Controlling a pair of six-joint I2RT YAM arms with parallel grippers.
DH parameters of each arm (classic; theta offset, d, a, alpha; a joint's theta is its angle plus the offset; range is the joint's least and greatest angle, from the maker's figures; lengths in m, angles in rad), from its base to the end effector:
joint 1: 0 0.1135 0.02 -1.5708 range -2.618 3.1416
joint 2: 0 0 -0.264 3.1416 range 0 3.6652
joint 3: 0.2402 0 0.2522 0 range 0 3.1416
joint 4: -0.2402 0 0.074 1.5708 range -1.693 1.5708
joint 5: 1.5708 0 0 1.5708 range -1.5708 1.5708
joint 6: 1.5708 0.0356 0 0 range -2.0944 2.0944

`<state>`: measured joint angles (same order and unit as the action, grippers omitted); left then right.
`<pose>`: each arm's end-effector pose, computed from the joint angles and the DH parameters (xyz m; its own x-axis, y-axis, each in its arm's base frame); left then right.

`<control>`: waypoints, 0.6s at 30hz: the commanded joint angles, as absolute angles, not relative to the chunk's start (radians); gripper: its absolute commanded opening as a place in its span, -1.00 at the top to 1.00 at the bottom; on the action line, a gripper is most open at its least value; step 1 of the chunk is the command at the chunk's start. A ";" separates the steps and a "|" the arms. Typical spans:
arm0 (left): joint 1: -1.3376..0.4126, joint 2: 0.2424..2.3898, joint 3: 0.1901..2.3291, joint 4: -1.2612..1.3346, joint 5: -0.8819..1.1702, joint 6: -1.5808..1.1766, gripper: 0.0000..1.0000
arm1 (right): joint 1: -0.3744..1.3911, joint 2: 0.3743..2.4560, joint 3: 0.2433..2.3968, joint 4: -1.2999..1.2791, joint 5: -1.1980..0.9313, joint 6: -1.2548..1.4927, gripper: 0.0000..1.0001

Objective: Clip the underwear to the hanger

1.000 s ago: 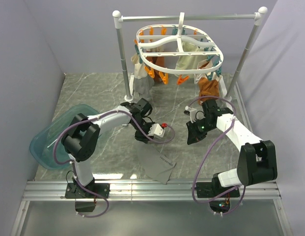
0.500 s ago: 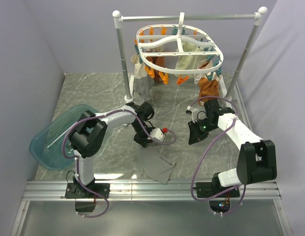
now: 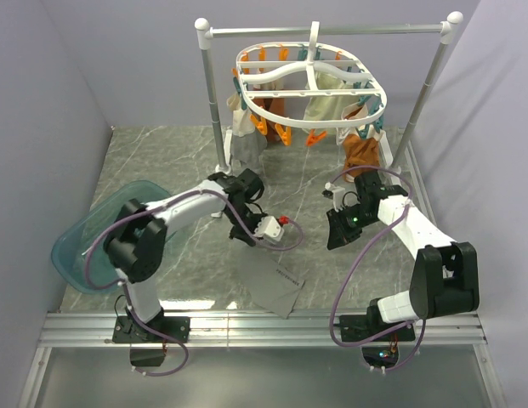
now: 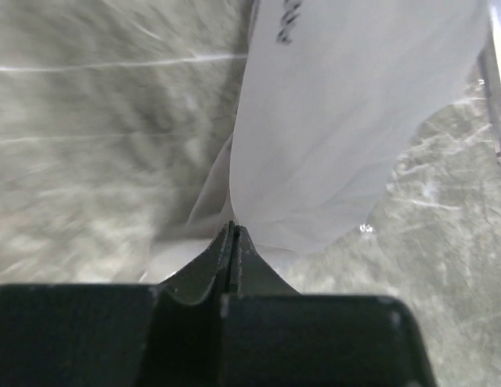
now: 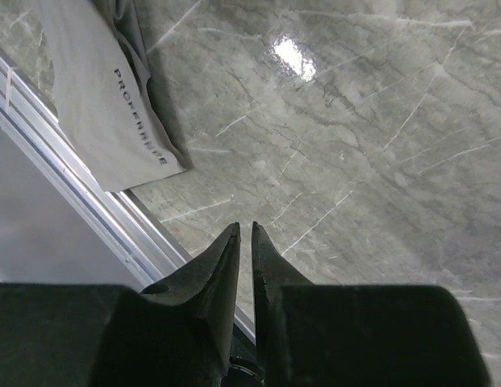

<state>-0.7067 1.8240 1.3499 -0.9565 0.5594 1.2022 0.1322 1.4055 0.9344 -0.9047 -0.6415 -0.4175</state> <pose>0.2509 -0.2391 0.2075 0.2947 0.7880 -0.5405 0.9211 -0.3849 -0.0590 0.2370 0.0530 0.2156 -0.7995 -0.4340 -0.4152 -0.5959 0.6596 0.4581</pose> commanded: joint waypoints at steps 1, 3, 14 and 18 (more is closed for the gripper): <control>-0.712 1.648 1.339 -0.985 0.578 1.197 0.99 | 0.126 1.410 0.992 -0.908 -0.667 -0.428 0.63; -0.712 1.596 1.333 -1.003 0.577 1.193 0.99 | 0.124 1.417 1.003 -0.907 -0.681 -0.425 0.63; -0.710 1.238 1.333 -1.035 0.480 1.071 0.99 | 0.127 1.471 1.057 -0.873 -0.744 -0.351 0.63; -0.710 1.152 1.287 -1.014 0.384 1.029 0.99 | 0.146 1.502 1.083 -0.839 -0.758 -0.292 0.62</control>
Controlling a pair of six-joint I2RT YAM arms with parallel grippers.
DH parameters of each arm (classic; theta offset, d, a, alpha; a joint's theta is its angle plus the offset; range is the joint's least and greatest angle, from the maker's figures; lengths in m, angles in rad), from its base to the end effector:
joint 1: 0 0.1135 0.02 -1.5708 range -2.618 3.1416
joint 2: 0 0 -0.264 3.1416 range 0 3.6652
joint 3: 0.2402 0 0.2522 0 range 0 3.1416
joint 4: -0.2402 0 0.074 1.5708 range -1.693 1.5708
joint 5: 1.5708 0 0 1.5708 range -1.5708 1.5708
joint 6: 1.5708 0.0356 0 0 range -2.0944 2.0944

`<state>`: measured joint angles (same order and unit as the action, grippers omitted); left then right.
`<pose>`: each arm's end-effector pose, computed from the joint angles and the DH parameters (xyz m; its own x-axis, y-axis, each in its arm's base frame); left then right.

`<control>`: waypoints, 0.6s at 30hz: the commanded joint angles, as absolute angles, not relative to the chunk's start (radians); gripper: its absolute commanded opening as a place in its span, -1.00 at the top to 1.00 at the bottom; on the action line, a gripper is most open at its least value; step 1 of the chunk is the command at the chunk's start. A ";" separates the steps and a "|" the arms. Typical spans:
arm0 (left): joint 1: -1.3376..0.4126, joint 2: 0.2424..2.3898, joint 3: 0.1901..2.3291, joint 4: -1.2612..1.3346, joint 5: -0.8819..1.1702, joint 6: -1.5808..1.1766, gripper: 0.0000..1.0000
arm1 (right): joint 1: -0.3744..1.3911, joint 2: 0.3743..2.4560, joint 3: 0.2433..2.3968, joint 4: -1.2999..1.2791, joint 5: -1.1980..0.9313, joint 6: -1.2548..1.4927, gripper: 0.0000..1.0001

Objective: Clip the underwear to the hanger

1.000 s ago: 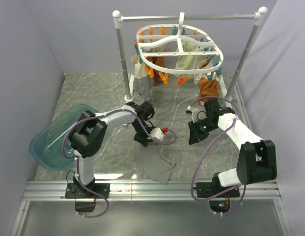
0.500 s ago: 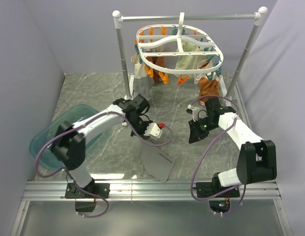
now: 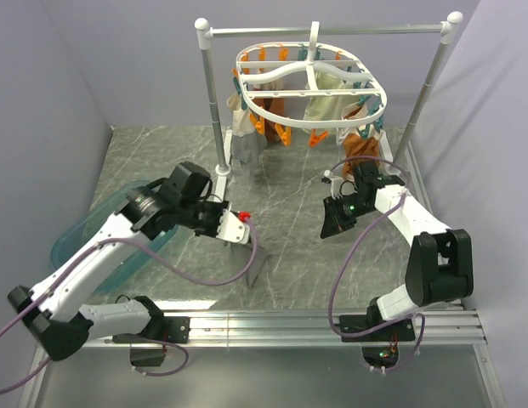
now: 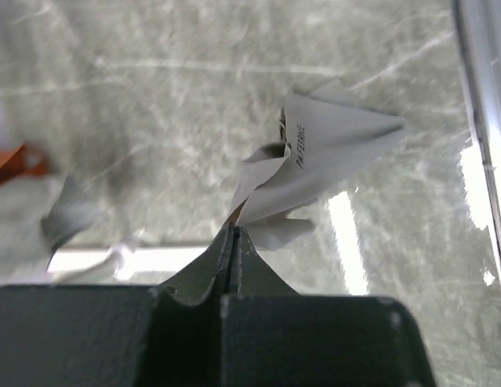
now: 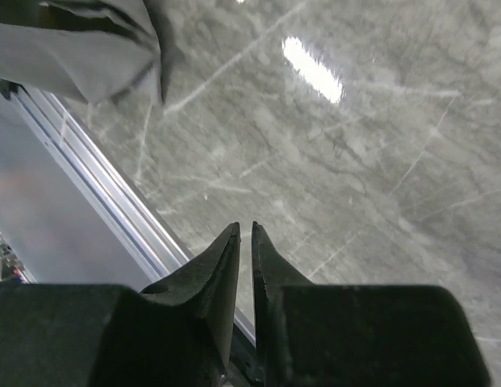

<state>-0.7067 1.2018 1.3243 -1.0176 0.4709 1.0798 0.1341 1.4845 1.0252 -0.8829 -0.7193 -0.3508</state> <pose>0.1619 -0.1595 0.3667 0.4208 0.6741 -0.6071 0.8979 -0.2141 0.3846 0.2607 0.0588 0.2235 -0.8211 -0.3716 -0.4333 -0.5651 0.6366 0.5248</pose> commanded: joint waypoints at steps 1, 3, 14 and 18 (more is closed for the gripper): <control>-0.712 1.129 1.275 -1.011 0.361 1.032 0.99 | 0.152 1.517 1.086 -0.833 -0.758 -0.284 0.62; -0.712 1.115 1.240 -1.017 0.298 1.034 1.00 | 0.172 1.531 1.089 -0.819 -0.768 -0.255 0.62; -0.698 1.031 1.104 -0.973 0.272 1.005 0.99 | 0.343 1.629 1.071 -0.433 -0.819 0.057 0.57; -0.695 1.035 1.120 -0.959 0.278 0.973 0.99 | 0.492 1.753 1.159 -0.380 -0.738 0.115 0.58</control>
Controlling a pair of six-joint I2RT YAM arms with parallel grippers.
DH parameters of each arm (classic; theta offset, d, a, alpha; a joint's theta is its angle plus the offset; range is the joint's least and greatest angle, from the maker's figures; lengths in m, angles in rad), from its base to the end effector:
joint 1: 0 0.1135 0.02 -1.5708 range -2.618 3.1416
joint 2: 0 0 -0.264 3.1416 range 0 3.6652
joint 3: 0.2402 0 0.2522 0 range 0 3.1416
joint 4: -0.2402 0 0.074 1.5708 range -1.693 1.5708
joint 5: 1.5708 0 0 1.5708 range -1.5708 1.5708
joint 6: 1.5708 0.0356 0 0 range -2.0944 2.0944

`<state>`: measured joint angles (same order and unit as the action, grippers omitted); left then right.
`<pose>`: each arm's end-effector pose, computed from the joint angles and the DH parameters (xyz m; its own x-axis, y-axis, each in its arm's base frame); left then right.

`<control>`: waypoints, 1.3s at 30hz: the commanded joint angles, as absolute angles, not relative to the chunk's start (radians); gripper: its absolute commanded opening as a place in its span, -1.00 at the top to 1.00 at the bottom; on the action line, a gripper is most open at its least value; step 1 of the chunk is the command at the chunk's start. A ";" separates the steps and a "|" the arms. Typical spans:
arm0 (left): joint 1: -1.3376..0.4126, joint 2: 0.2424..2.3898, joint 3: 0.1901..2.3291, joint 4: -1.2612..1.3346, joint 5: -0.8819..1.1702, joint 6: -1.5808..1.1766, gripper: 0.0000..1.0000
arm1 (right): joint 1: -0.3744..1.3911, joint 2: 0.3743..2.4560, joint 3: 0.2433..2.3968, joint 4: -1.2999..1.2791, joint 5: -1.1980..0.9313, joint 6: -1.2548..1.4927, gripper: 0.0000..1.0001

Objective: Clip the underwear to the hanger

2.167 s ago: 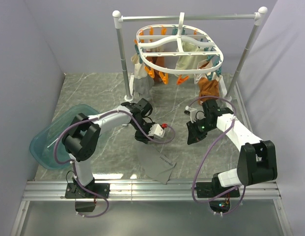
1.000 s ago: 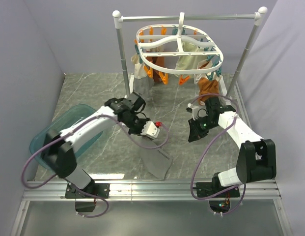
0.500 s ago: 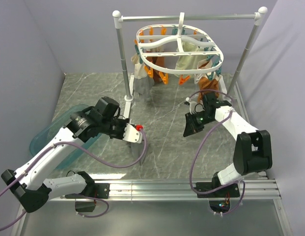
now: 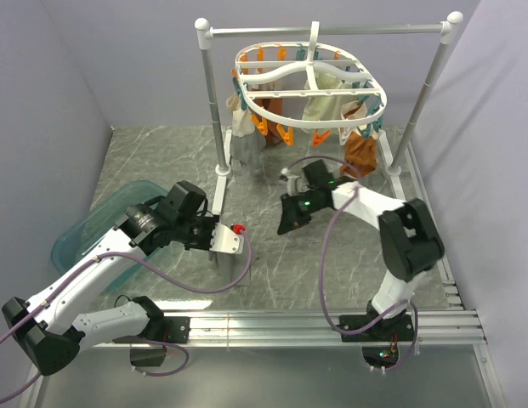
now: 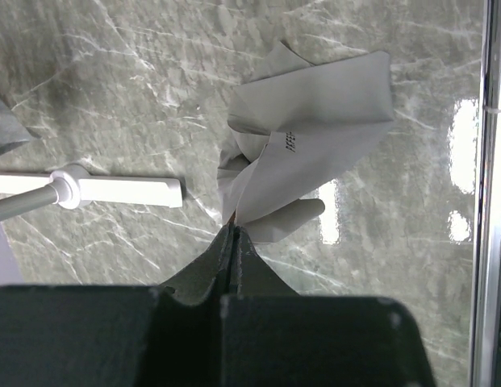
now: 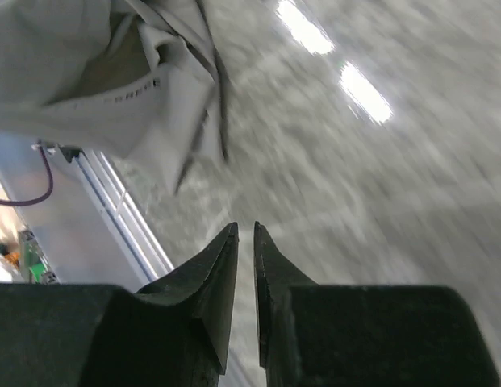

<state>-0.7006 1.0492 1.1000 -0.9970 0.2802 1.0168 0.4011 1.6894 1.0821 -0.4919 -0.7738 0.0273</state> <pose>0.1414 -0.1322 0.3270 0.3058 0.8112 -0.4984 0.9183 -0.1131 0.3793 0.2958 0.1525 0.1965 -0.8354 -0.3331 -0.4371 -0.5490 0.5438 0.6347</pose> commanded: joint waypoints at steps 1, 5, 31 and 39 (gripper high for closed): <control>-0.693 1.037 1.123 -0.959 0.281 0.968 1.00 | 0.514 1.773 1.175 -0.377 -0.720 0.121 0.57; -0.684 1.029 1.118 -0.956 0.285 0.956 1.00 | 0.595 1.856 1.244 -0.347 -0.652 0.164 0.51; -0.640 1.014 1.105 -0.943 0.311 0.979 0.99 | 0.733 2.017 1.306 -0.446 -0.567 0.155 0.42; -0.632 1.022 1.109 -0.939 0.318 0.980 1.00 | 0.715 1.974 1.267 -0.463 -0.614 0.137 0.44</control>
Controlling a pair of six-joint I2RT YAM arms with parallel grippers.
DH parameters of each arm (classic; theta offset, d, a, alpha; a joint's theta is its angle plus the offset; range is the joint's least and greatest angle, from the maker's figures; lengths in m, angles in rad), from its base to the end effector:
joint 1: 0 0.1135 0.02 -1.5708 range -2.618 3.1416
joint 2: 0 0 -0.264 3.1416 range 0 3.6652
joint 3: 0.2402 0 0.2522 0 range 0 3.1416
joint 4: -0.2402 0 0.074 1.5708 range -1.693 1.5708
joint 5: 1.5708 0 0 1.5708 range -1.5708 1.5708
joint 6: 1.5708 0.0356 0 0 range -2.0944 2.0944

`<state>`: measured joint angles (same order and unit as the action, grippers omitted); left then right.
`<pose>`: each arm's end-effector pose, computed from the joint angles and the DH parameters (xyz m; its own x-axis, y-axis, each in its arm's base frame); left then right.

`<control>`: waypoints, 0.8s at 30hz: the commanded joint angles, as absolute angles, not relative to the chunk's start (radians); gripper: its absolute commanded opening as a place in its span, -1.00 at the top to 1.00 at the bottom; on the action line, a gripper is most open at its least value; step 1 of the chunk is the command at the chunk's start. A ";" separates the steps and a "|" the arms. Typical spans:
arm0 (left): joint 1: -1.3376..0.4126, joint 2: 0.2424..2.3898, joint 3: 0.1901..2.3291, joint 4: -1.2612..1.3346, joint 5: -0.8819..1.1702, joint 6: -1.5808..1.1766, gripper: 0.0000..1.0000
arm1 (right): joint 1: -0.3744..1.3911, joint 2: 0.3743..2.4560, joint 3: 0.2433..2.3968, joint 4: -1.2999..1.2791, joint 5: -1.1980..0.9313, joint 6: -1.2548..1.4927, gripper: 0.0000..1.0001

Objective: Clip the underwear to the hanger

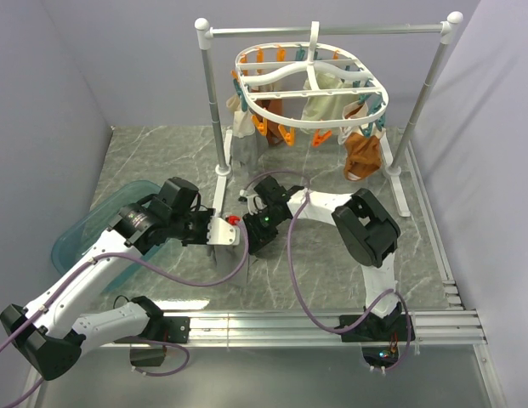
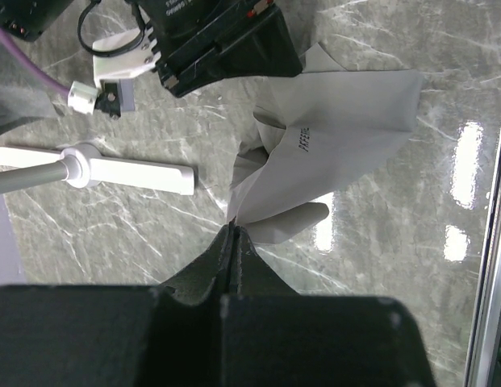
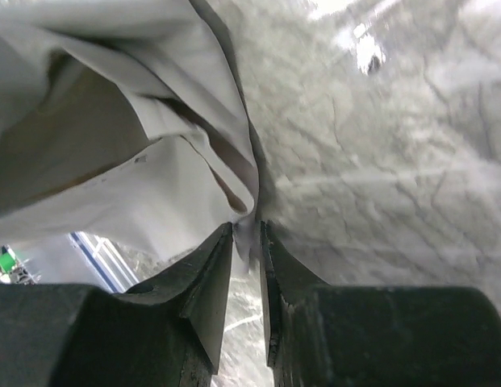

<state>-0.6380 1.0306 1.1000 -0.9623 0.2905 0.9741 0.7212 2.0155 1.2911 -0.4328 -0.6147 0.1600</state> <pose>0.1483 -0.1227 0.3325 0.2398 0.8088 -0.5370 0.9193 -0.0114 0.3934 0.2855 0.2783 0.1400 -0.7926 -0.5235 -0.3126 -0.5948 0.5510 0.5854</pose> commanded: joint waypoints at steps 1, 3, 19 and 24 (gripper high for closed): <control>-0.630 1.022 1.109 -0.937 0.318 0.980 0.99 | 0.715 1.974 1.264 -0.459 -0.617 0.138 0.44; -0.629 1.026 1.106 -0.934 0.319 0.982 1.00 | 0.715 1.983 1.267 -0.456 -0.630 0.141 0.46; -0.609 1.037 1.091 -0.899 0.337 0.934 0.99 | 0.560 1.812 1.168 -0.486 -0.635 0.095 1.00; -0.592 1.071 1.033 -0.851 0.364 0.904 0.99 | 0.417 1.616 1.042 -0.583 -0.618 0.057 1.00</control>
<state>-0.6064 1.0485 1.0683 -0.9062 0.3202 0.9421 0.4767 1.7489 1.0882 -0.5087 -0.6315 0.0998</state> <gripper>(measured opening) 0.010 0.007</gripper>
